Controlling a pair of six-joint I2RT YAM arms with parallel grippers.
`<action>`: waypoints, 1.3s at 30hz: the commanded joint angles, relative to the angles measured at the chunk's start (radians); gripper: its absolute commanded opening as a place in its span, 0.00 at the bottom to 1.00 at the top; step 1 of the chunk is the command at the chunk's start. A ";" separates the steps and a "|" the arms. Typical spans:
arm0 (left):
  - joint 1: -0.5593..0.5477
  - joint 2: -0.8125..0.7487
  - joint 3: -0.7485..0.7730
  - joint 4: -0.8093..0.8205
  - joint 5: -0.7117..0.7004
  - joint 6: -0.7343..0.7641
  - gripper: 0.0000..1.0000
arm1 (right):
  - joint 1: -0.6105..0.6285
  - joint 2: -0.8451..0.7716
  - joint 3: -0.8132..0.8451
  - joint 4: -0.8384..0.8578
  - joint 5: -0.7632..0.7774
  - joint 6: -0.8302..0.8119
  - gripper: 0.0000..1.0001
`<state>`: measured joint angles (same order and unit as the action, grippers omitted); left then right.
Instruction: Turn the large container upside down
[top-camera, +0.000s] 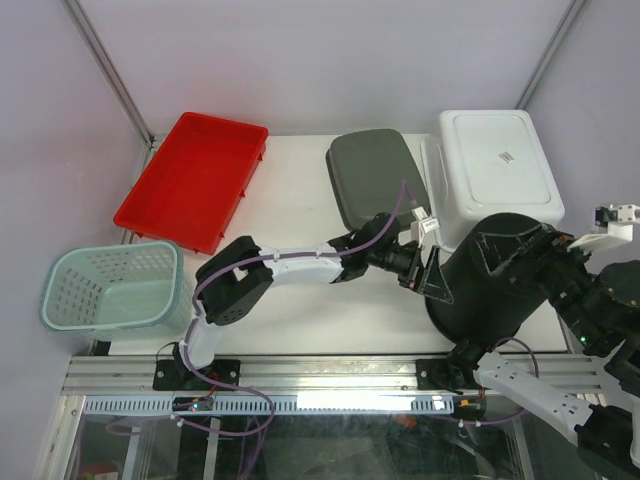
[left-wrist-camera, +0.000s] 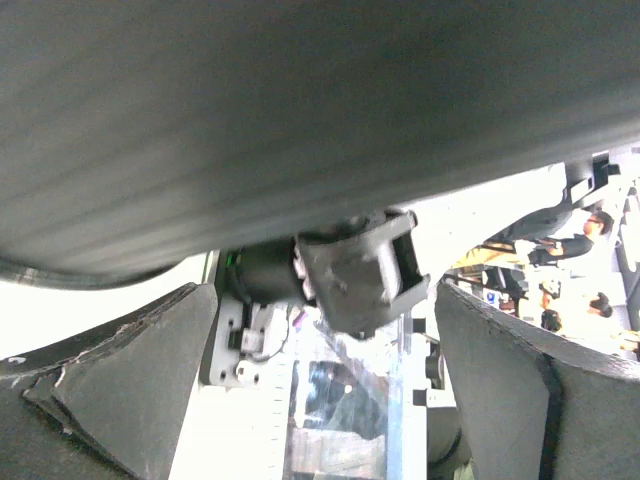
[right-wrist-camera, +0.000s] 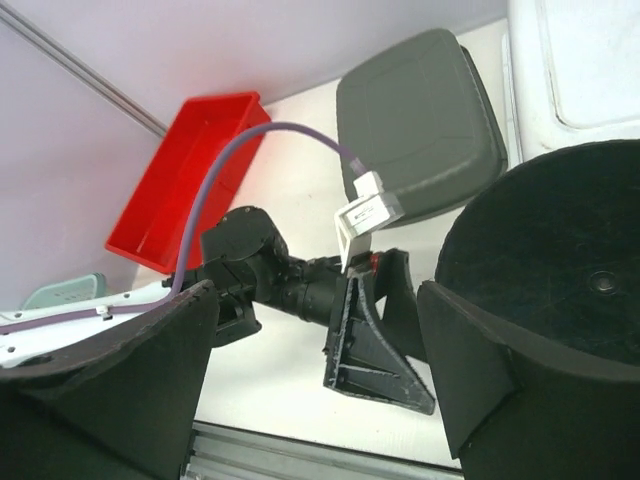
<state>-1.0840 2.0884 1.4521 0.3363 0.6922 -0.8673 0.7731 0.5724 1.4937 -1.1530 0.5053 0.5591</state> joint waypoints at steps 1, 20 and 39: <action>0.042 -0.235 -0.136 -0.042 -0.020 0.101 0.98 | 0.004 -0.004 0.033 0.058 0.002 -0.001 0.84; 0.381 -0.942 -0.344 -0.924 -0.727 0.285 0.99 | 0.005 0.247 -0.301 0.131 -0.211 -0.001 0.83; 0.517 -0.780 -0.146 -1.031 -0.806 0.362 0.99 | 0.005 0.200 -0.387 0.076 0.085 0.126 0.85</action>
<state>-0.5686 1.3113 1.2507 -0.7078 -0.0875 -0.5415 0.7757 0.7658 1.1229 -1.2102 0.6678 0.6868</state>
